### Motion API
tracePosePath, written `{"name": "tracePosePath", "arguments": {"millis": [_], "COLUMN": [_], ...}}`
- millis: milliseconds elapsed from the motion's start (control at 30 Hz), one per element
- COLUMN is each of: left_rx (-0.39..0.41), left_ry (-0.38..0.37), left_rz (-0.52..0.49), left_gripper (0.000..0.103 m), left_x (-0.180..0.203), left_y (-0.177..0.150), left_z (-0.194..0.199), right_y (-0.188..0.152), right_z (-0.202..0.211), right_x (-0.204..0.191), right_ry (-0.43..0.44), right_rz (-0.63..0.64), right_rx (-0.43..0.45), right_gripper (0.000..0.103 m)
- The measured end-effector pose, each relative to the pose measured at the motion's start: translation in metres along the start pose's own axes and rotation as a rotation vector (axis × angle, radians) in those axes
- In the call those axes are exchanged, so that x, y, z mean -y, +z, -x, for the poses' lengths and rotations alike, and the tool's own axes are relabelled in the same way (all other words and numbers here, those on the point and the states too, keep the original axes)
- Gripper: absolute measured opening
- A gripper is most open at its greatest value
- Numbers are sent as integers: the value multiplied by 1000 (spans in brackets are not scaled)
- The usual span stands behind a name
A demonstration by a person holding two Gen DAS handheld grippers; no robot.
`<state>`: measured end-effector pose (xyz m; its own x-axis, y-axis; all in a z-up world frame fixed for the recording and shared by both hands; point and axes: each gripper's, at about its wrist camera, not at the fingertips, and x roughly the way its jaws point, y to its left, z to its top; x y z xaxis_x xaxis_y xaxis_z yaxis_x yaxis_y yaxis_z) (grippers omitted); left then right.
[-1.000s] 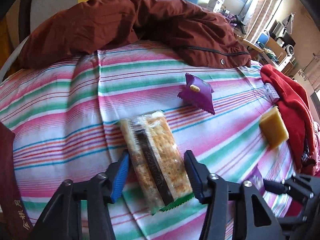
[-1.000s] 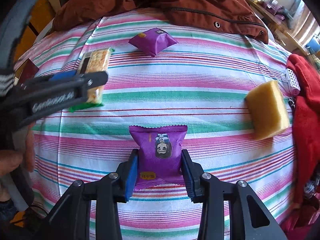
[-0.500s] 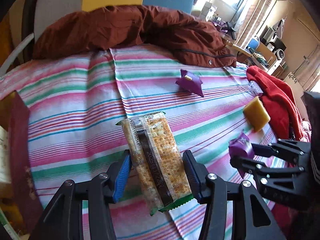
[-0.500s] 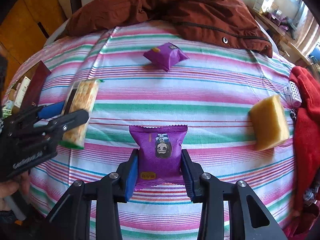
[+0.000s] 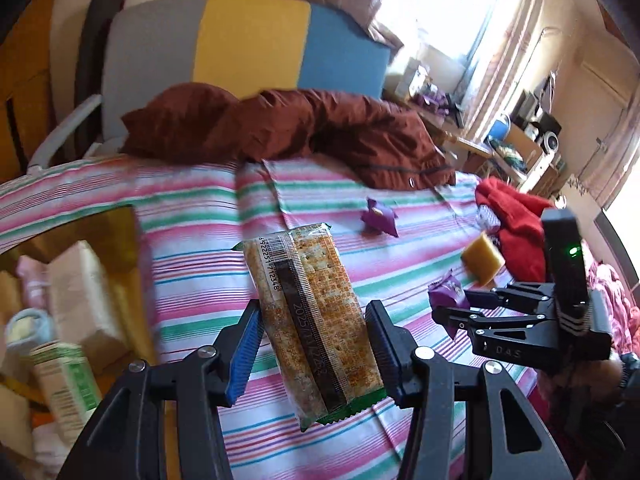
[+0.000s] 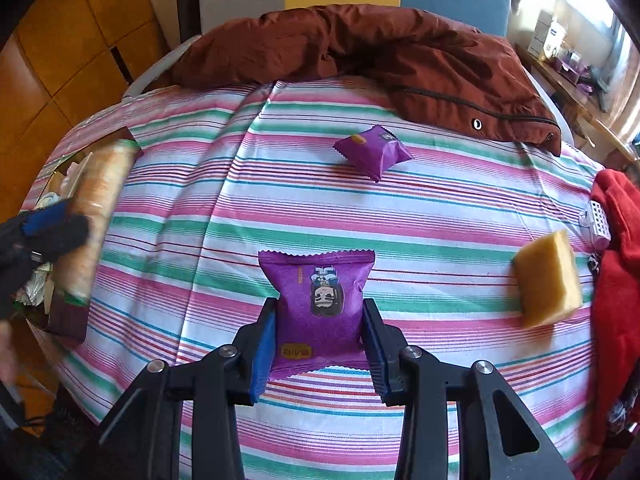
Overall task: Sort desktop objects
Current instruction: 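Carry cracker pack and purple packet into the gold tray and open both tools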
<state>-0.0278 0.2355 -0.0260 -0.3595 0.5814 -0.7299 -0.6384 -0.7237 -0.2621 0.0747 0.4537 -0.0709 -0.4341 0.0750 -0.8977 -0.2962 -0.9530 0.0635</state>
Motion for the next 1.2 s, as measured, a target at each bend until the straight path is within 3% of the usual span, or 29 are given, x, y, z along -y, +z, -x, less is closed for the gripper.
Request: {"name": "tracePosePath", "arguments": {"millis": [233,567,733,900,1200], "left_rx": [82,168,172,179,213], "left_ry": [51,196,266,321,410], "left_rz": [60,160,198,215,218], "left_gripper": [53,53,53,53,53], "left_x": [-48,-127,-162,-183,-188], "left_y": [-8,-14,-19,-25,-33], "left_z": [53,107,113,114,119], "right_y": [3,35,39,37,35], "right_z": [18,43,37,26,12], "right_x": [-31,-151,-211,-239,-258], "right_ry": [30,229,315,330,319], "right_rz": [34,170,219,225,226], "right_rx": [19,110,105,85,74], "right_gripper": [41,41,41,41,42]}}
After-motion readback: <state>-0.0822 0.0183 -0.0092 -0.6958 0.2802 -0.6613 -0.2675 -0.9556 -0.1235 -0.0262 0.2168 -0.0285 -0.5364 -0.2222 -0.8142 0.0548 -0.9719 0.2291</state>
